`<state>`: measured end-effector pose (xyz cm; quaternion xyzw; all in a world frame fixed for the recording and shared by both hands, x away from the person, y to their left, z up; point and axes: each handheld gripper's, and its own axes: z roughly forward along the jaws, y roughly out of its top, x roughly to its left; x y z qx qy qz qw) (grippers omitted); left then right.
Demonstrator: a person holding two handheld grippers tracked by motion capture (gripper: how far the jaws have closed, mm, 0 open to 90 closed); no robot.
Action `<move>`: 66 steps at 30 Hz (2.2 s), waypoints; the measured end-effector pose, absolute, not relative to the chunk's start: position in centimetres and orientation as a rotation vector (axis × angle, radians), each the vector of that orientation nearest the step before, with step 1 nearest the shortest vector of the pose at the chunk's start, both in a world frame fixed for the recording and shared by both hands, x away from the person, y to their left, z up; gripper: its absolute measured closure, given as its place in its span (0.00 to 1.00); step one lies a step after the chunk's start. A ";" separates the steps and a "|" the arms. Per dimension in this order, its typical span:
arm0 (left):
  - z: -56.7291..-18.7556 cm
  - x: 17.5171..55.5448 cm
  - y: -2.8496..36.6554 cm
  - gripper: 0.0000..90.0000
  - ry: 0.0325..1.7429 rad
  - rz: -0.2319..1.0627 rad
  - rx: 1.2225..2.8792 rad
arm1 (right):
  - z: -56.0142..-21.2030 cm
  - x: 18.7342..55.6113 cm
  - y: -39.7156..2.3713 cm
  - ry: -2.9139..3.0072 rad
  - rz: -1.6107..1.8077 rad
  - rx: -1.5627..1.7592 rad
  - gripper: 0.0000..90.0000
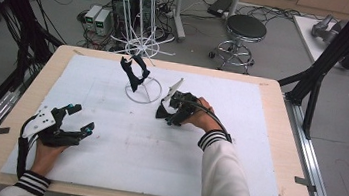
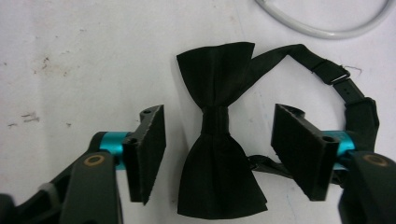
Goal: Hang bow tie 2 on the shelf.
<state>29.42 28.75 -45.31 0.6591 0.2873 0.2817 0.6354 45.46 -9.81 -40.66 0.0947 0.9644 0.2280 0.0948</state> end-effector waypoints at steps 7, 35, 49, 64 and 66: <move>-45.3 29.4 28.7 0.18 0.656 0.646 1.510 | -41.1 45.5 -9.5 2.884 0.637 0.269 0.56; -45.3 29.4 28.7 0.19 0.652 0.651 1.514 | -41.2 45.5 -9.4 2.878 0.597 0.277 0.85; -45.3 29.4 28.7 0.19 0.650 0.656 1.520 | -39.4 44.9 -10.5 2.775 0.743 0.315 0.85; -45.3 29.4 28.7 0.19 0.654 0.657 1.517 | -36.4 44.6 -12.2 2.646 1.048 0.442 0.85; -45.3 29.4 28.7 0.19 0.654 0.657 1.517 | -36.0 44.5 -12.5 2.628 1.084 0.455 0.85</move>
